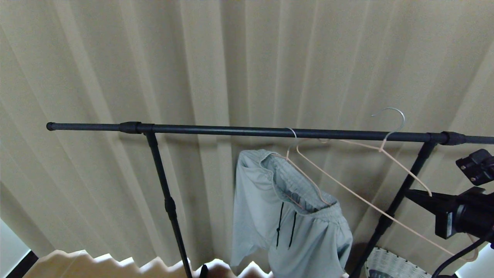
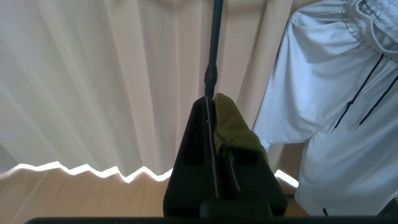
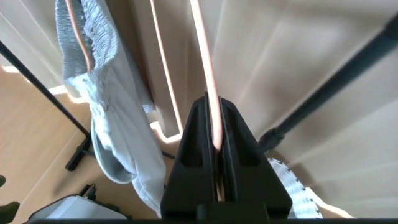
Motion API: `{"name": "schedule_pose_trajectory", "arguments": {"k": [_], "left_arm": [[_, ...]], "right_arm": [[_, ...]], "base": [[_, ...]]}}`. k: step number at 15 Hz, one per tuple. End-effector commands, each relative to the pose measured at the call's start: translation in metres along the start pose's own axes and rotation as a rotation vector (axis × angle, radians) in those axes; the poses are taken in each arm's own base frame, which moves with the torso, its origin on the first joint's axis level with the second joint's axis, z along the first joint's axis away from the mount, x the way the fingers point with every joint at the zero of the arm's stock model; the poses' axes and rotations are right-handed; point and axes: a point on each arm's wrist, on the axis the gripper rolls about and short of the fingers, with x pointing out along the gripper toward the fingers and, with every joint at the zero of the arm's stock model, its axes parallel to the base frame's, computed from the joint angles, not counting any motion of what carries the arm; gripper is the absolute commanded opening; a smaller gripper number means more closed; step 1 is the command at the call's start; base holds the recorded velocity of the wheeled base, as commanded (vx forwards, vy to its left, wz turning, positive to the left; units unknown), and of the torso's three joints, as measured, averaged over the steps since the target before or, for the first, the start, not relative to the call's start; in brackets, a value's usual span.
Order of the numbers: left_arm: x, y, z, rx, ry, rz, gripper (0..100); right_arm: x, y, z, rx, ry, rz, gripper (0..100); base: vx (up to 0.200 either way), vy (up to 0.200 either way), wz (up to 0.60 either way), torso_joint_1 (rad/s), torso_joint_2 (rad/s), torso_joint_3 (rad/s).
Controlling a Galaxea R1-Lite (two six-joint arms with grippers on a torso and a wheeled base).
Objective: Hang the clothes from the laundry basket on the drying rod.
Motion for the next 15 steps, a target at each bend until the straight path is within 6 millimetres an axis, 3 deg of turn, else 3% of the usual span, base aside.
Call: {"name": "schedule_pose_trajectory", "arguments": {"k": [1, 11, 15], "left_arm": [[0.0, 0.0, 0.0, 0.0, -0.001, 0.001, 0], [0.0, 0.0, 0.0, 0.0, -0.002, -0.001, 0], [0.0, 0.0, 0.0, 0.0, -0.001, 0.001, 0]], "right_arm": [[-0.013, 0.002, 0.0, -0.007, -0.038, -0.013, 0], [-0.022, 0.006, -0.009, -0.007, -0.041, -0.018, 0], [-0.027, 0.007, -0.007, -0.016, -0.065, -0.022, 0]], "base": [[-0.2, 0.0, 0.0, 0.002, 0.0, -0.002], [-0.2, 0.0, 0.0, -0.001, 0.0, 0.003], [0.0, 0.0, 0.0, 0.0, 0.0, 0.0]]}}
